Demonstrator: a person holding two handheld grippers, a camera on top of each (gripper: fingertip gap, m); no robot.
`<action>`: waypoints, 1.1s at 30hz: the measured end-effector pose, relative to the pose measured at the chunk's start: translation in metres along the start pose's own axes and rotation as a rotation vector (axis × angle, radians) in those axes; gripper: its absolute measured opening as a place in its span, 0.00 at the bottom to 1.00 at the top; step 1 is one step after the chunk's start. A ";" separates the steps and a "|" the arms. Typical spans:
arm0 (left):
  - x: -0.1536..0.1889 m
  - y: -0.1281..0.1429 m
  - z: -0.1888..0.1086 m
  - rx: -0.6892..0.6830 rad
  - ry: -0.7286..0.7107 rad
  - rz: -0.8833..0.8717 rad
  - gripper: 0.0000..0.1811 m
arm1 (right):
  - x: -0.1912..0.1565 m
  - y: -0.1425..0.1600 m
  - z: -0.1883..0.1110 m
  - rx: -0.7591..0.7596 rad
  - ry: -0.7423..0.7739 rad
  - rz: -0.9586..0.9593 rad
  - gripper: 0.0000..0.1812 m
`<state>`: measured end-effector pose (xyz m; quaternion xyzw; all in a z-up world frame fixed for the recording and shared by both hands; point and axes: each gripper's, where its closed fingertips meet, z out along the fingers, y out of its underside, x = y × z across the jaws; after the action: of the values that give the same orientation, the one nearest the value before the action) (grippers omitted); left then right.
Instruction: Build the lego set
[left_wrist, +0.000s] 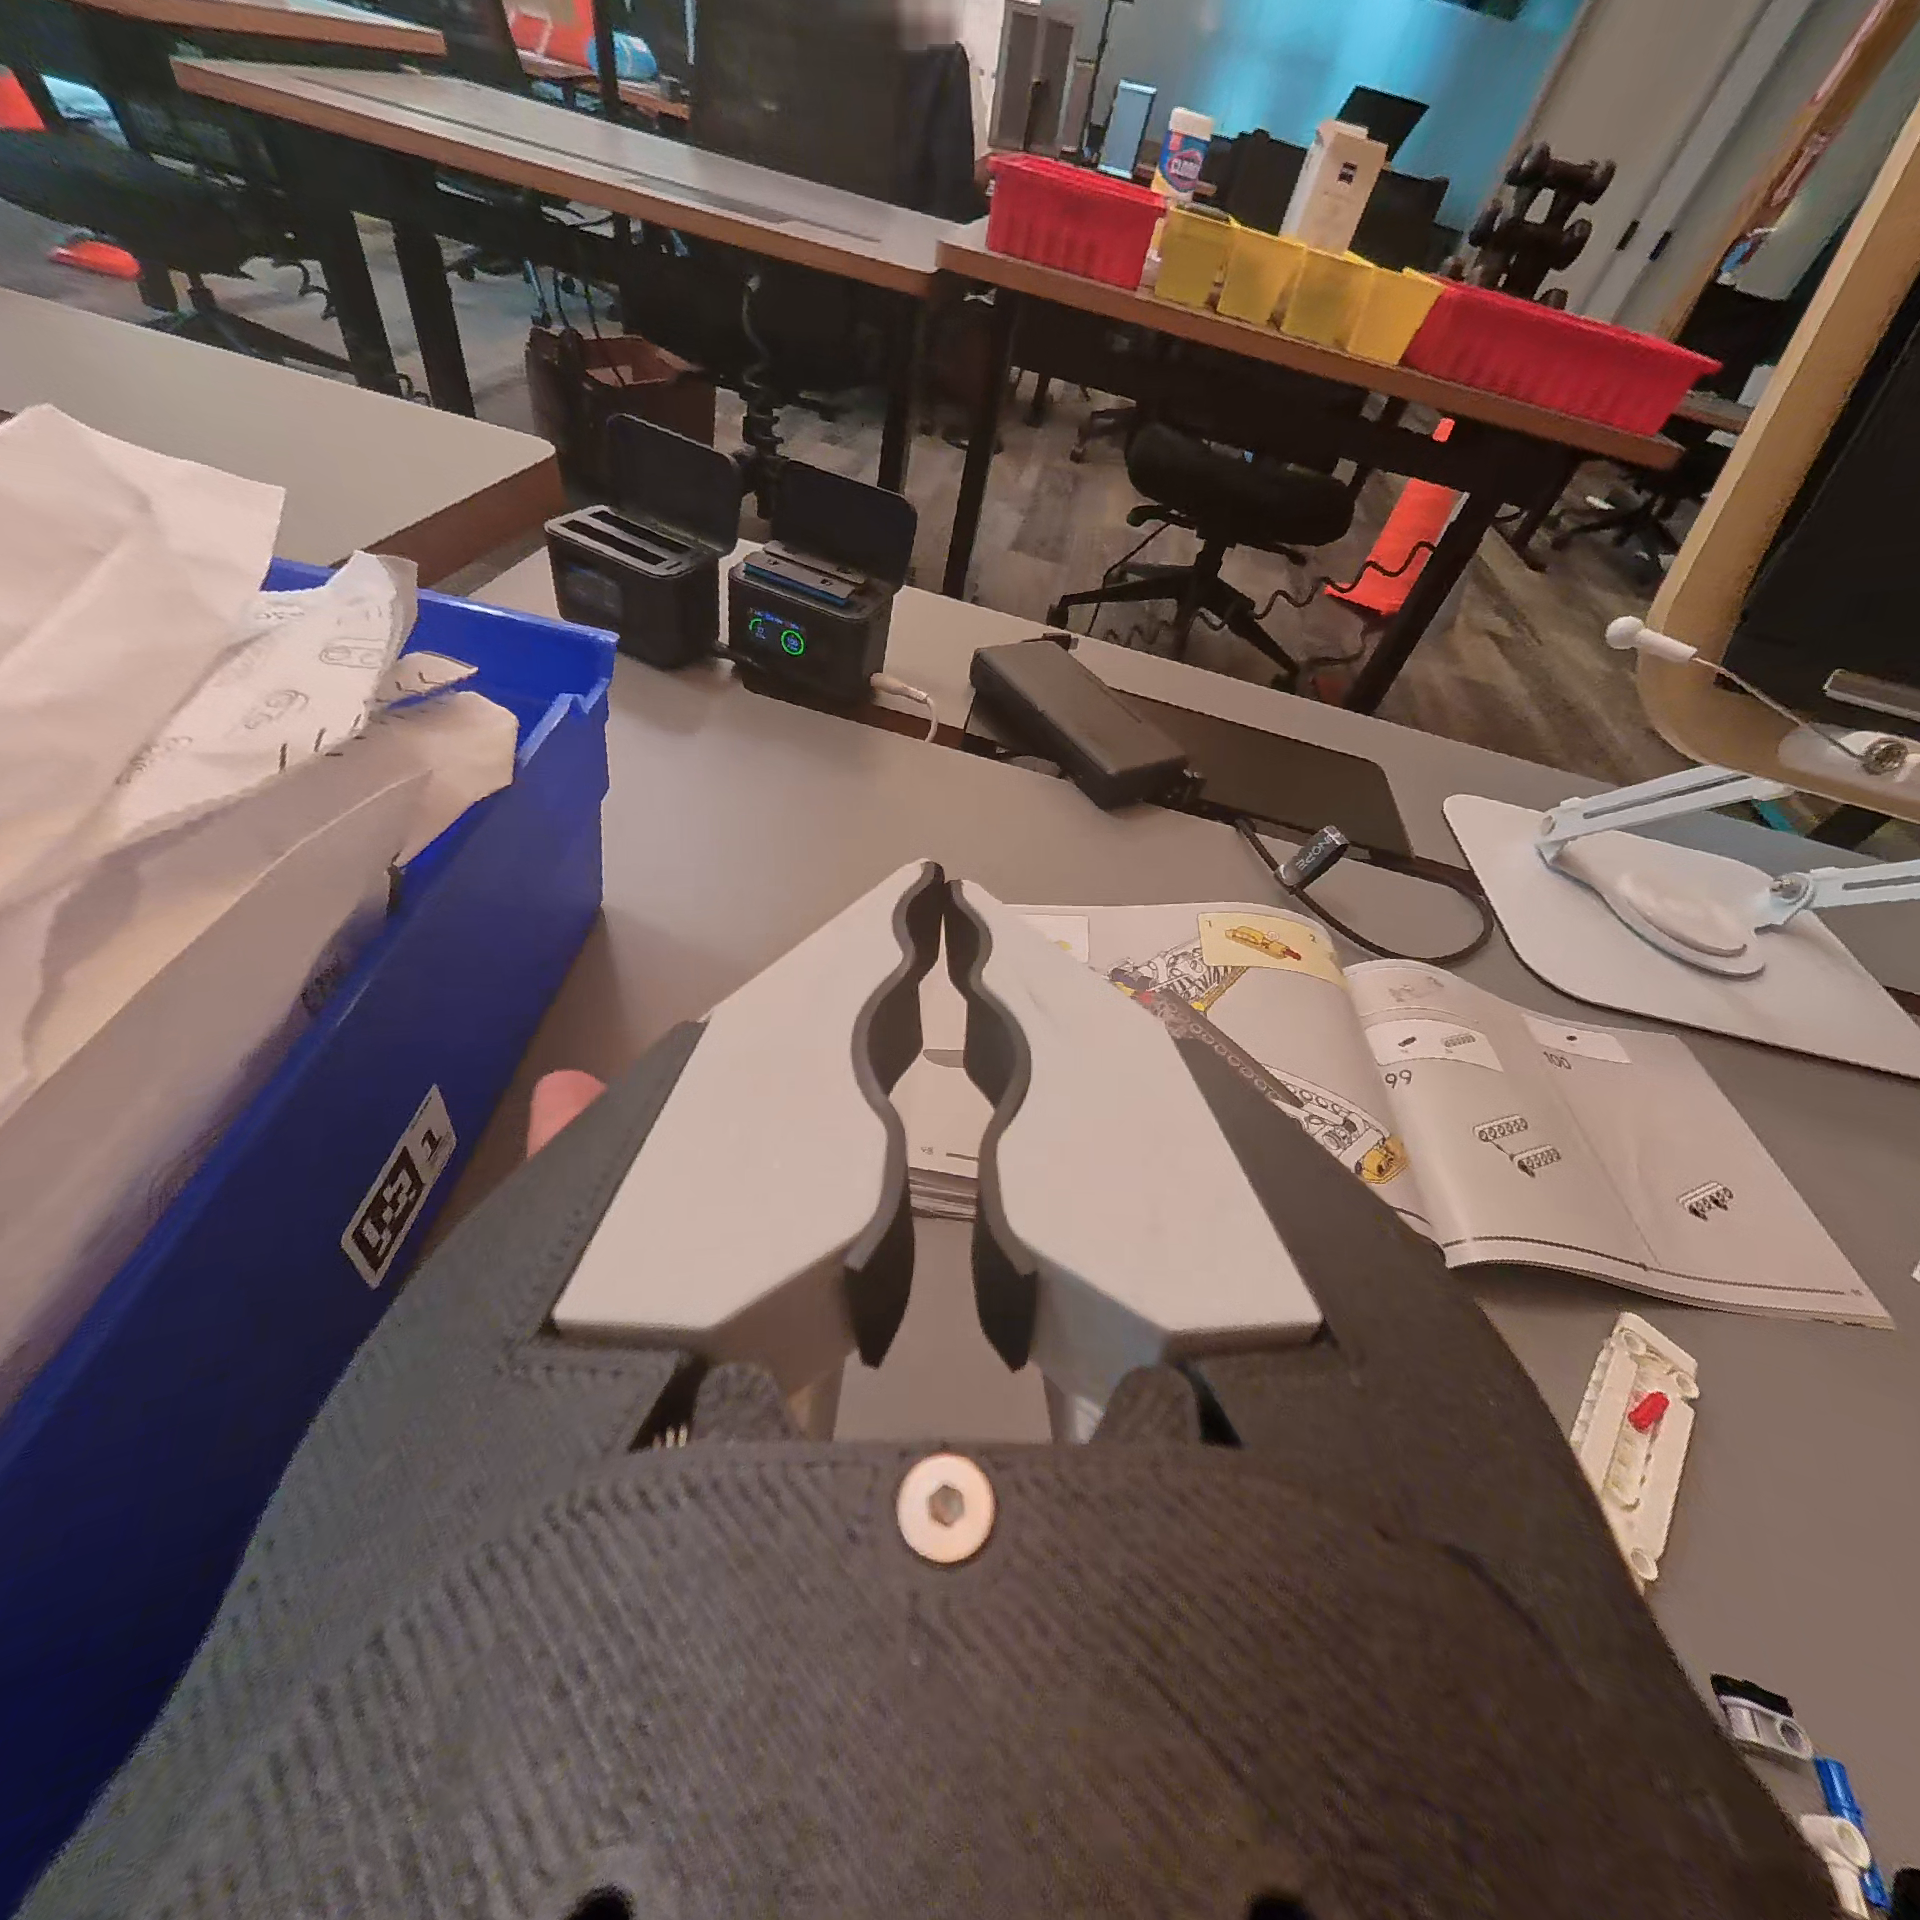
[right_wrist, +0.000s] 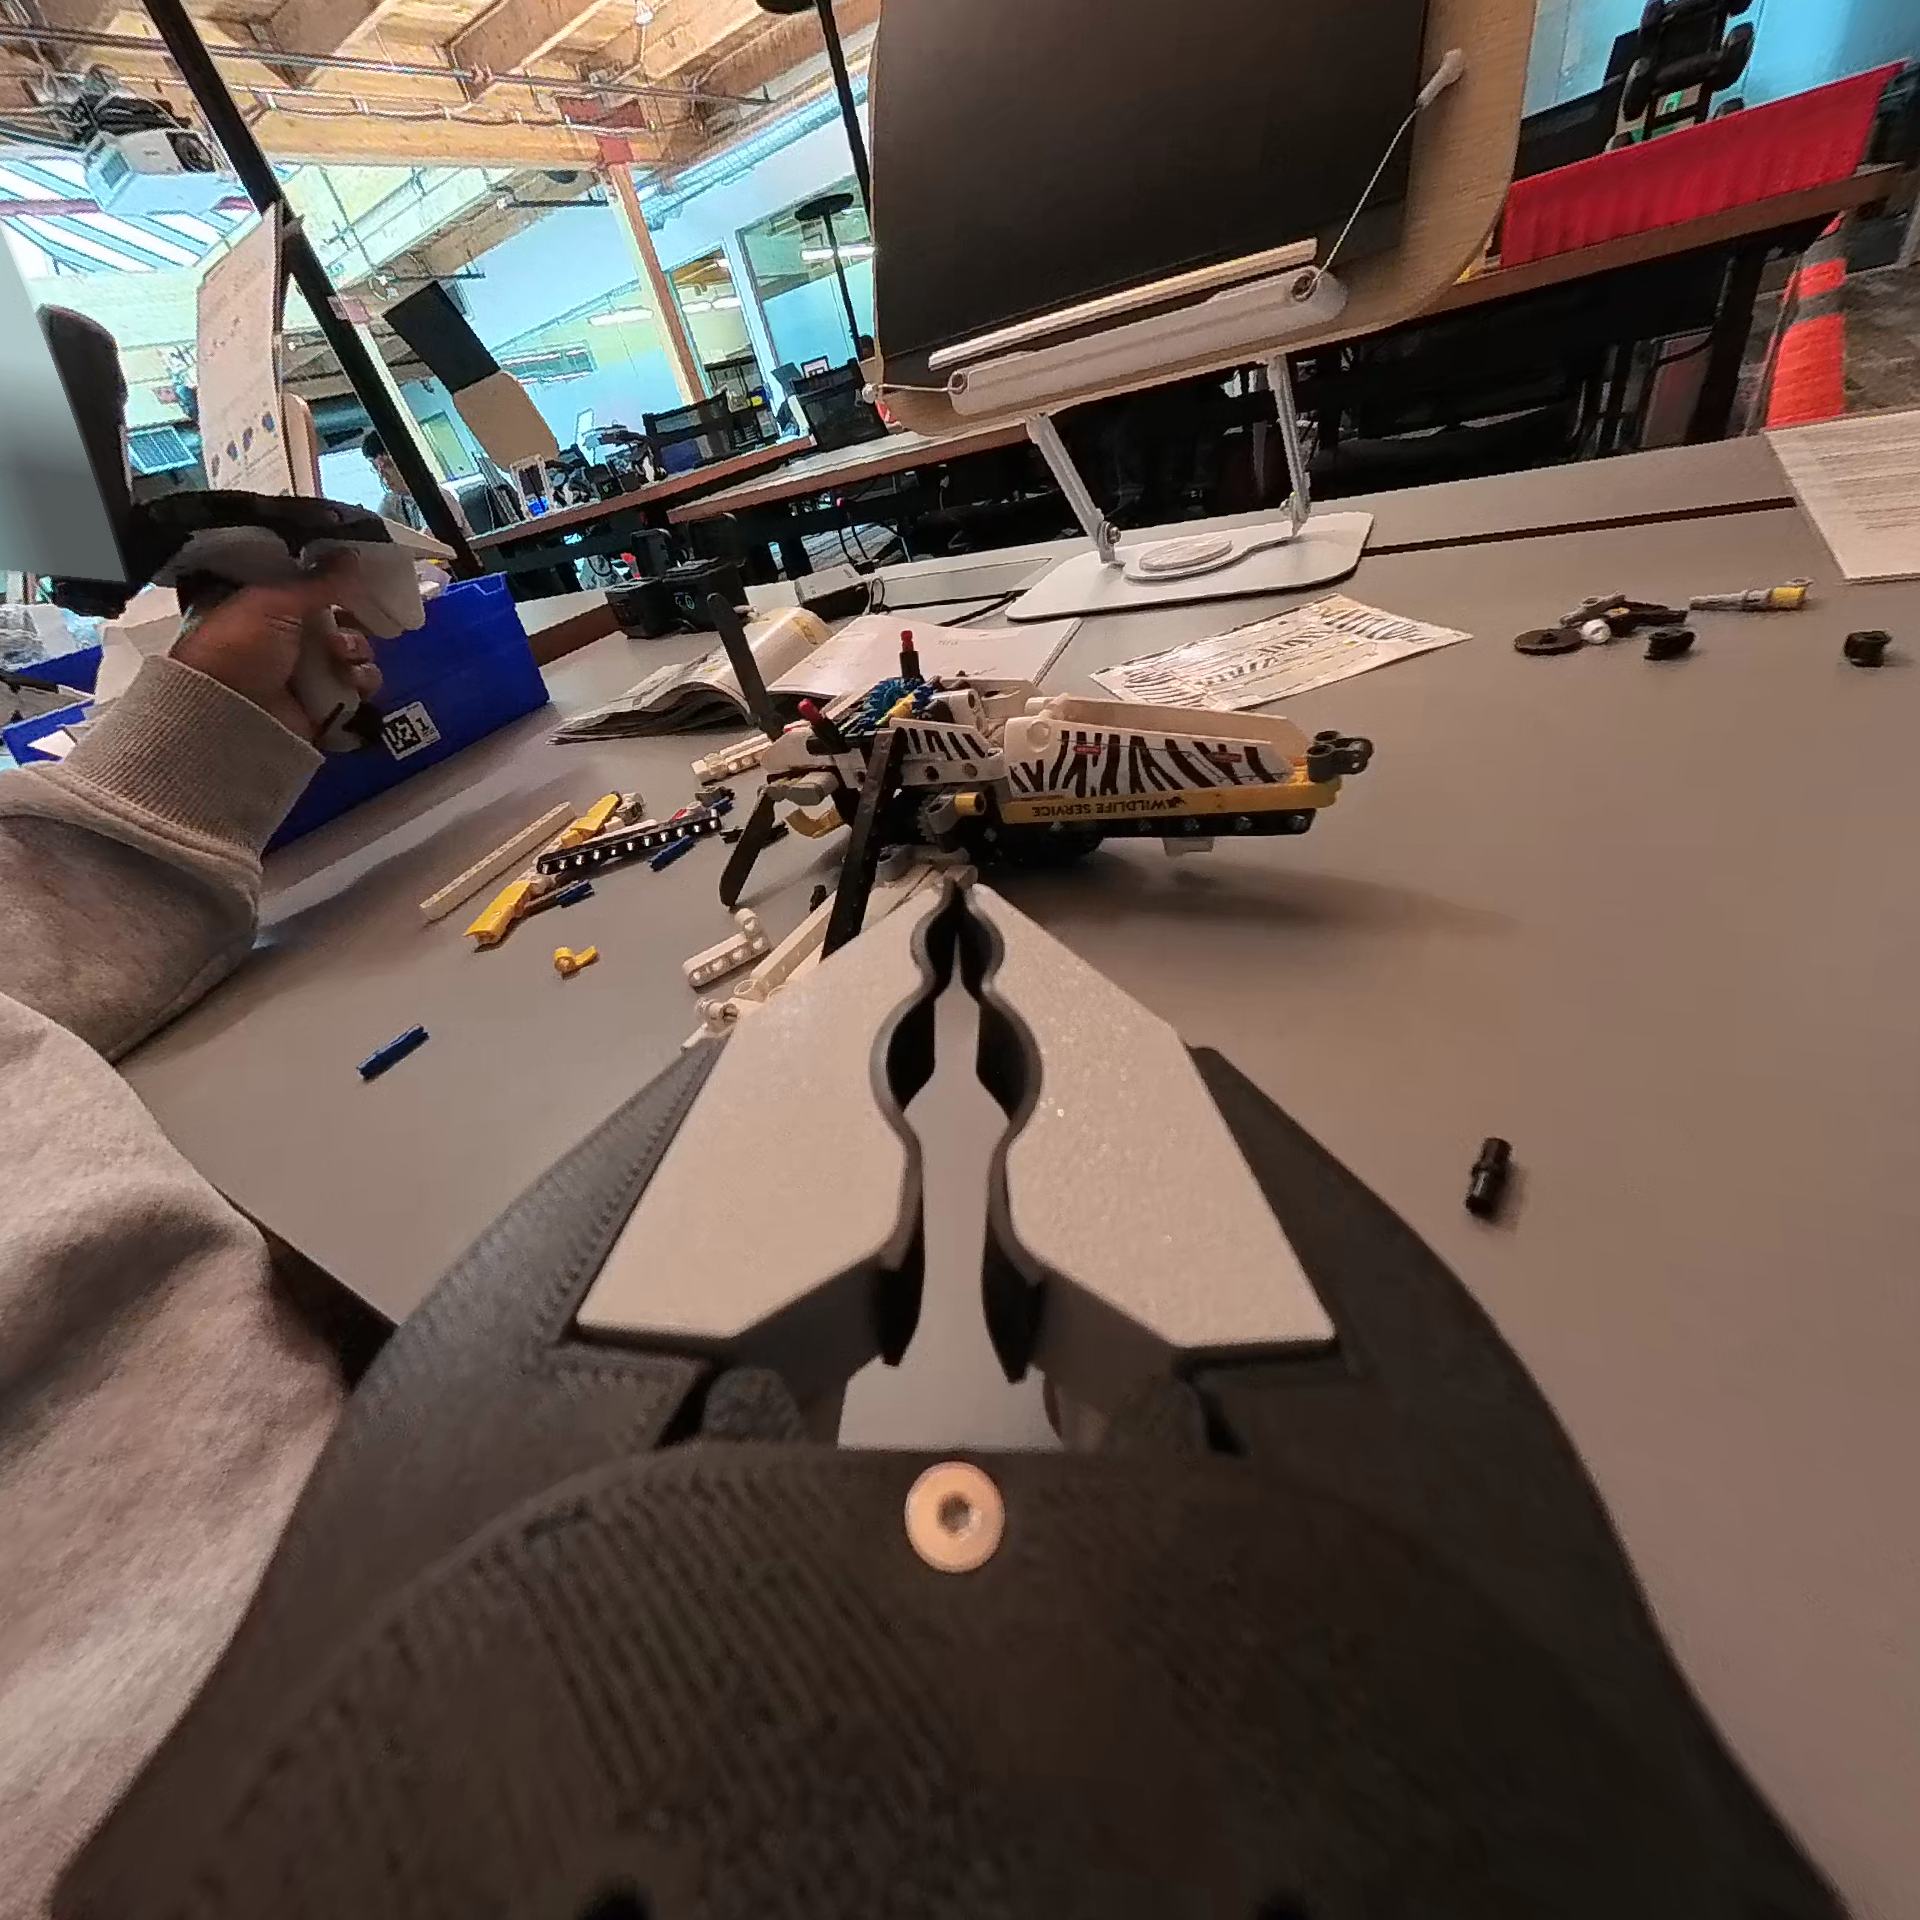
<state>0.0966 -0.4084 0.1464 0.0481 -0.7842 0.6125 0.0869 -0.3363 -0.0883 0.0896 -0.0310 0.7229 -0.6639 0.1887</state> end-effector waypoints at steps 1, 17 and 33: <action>0.000 0.000 0.000 0.002 0.005 -0.002 0.00 | 0.000 0.000 0.000 0.000 0.001 0.000 0.00; 0.004 -0.001 0.000 0.007 0.026 0.016 0.00 | 0.001 -0.001 -0.002 -0.001 0.010 -0.002 0.00; -0.003 0.006 0.005 -0.039 0.105 -0.054 0.00 | -0.143 -0.001 0.130 -0.398 -0.291 -0.108 0.16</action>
<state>0.0981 -0.4113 0.1387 0.0354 -0.7888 0.5962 0.1454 -0.1631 -0.1697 0.1177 -0.2015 0.8019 -0.5063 0.2450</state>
